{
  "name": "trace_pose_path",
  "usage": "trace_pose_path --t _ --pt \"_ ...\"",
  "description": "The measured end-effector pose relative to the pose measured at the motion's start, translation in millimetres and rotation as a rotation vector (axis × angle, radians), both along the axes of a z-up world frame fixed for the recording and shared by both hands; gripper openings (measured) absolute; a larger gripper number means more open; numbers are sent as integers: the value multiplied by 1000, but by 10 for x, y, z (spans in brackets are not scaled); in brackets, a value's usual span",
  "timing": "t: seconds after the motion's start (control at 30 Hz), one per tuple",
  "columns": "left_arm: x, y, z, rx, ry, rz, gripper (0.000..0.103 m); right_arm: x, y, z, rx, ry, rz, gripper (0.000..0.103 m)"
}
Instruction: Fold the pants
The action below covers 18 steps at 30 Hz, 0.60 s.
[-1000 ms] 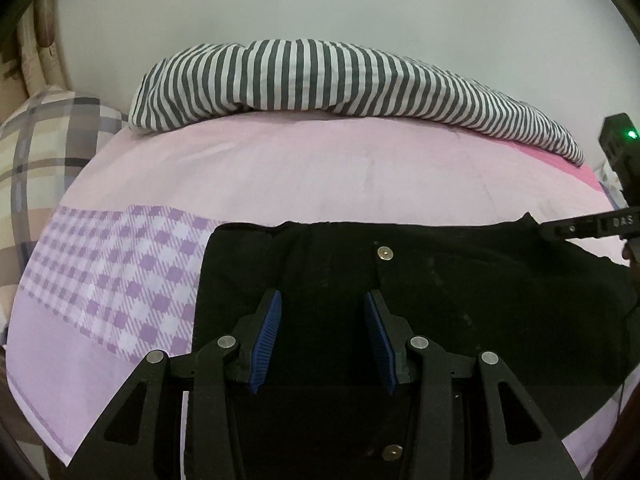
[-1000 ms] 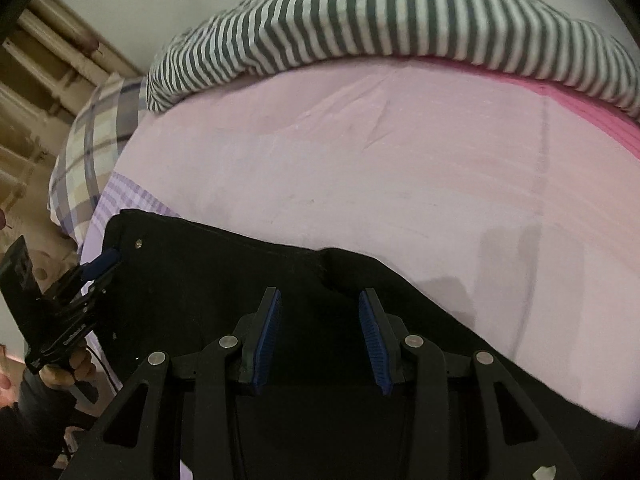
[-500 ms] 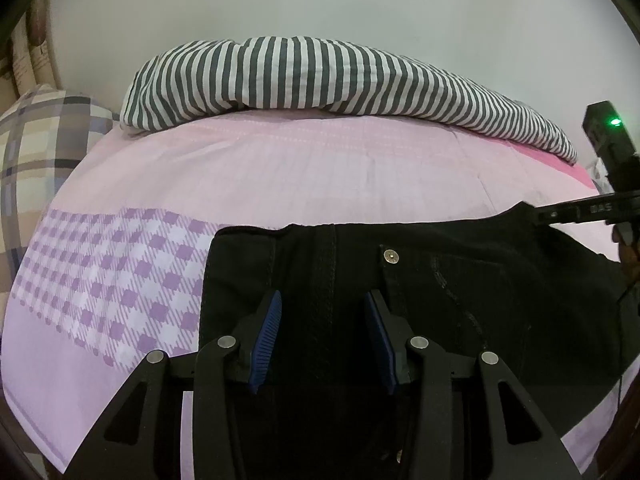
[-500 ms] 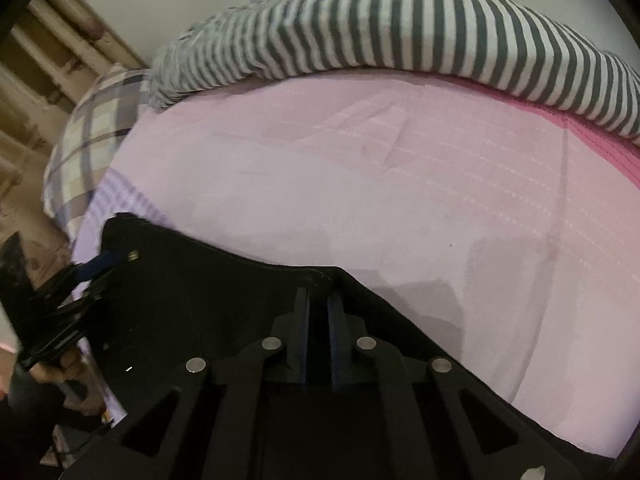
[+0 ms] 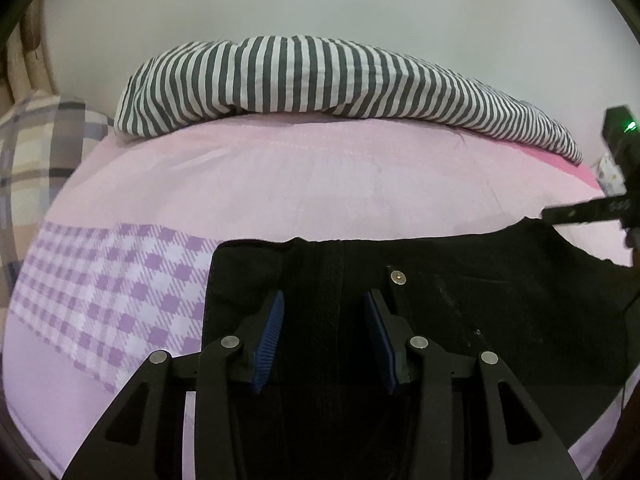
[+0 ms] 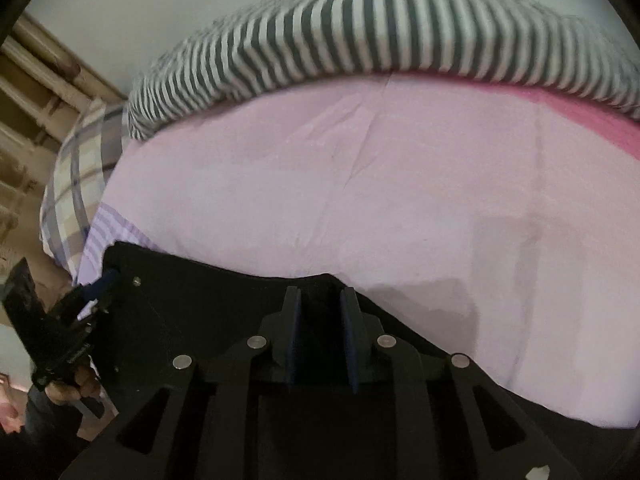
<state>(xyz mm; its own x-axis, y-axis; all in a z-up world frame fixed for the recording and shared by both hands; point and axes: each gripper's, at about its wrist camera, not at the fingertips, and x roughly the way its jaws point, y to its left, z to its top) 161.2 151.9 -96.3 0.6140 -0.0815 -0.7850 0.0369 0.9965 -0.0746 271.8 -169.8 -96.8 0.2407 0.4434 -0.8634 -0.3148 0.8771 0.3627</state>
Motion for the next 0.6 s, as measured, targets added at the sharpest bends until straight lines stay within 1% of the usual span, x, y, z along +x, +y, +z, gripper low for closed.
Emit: trace_pose_path --t 0.07,0.13,0.23,0.33,0.43,0.53,0.6 --pt "-64 -24 60 10 -25 -13 44 -108 -145 160 -1 -39 -23 21" --pt "-149 -50 151 19 -57 -19 44 -245 -285 276 -33 -73 -45 22" --pt "-244 -97 256 14 -84 -30 44 -430 -444 316 -75 -83 -65 22" --pt "-364 -218 340 -4 -108 -71 45 -653 -559 223 -106 -65 -97 22" --pt "-442 -402 285 -32 -83 -131 45 -795 -608 61 -128 -43 -122 22" --pt "-486 -602 180 -11 -54 -182 45 -827 -645 -56 -135 -36 -157 22" --pt "-478 -693 102 -8 -28 -204 45 -800 -633 -113 -178 -56 -172 22"
